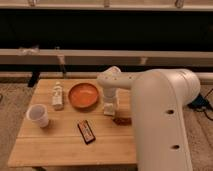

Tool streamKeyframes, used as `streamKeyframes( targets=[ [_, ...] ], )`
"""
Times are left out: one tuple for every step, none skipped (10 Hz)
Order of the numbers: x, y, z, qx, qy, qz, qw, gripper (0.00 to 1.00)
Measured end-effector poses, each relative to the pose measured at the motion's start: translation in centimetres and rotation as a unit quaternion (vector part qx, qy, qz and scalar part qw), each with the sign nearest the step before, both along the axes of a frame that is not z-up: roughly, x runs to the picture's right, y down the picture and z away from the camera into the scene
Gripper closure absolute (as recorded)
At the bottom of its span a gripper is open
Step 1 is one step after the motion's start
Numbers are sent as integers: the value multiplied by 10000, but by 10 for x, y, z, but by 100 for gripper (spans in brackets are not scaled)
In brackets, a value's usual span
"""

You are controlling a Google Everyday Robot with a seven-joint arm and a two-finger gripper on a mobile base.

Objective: Place the white sponge in the ceramic bowl

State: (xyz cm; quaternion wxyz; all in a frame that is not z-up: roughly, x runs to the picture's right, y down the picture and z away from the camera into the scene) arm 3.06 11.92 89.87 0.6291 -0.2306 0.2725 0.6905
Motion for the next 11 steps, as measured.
streamKeyframes(
  targets=[
    [2, -1, 2, 20, 39, -22, 10000, 38],
    [4, 0, 5, 34, 101, -28, 9999, 51],
    [3, 0, 7, 37, 114, -36, 9999, 59],
    [4, 0, 8, 39, 124, -31, 9999, 69],
    [4, 2, 10, 25, 134, -17, 9999, 81],
    [6, 3, 11, 16, 141, 5, 9999, 91],
    [8, 4, 10, 11, 151, 17, 9999, 97],
    [10, -1, 6, 48, 155, 26, 9999, 100],
    [11, -9, -1, 77, 170, 15, 9998, 100],
    [12, -19, -11, 113, 161, -44, 9998, 100],
    [10, -29, -20, 150, 130, -124, 9997, 100]
  ],
)
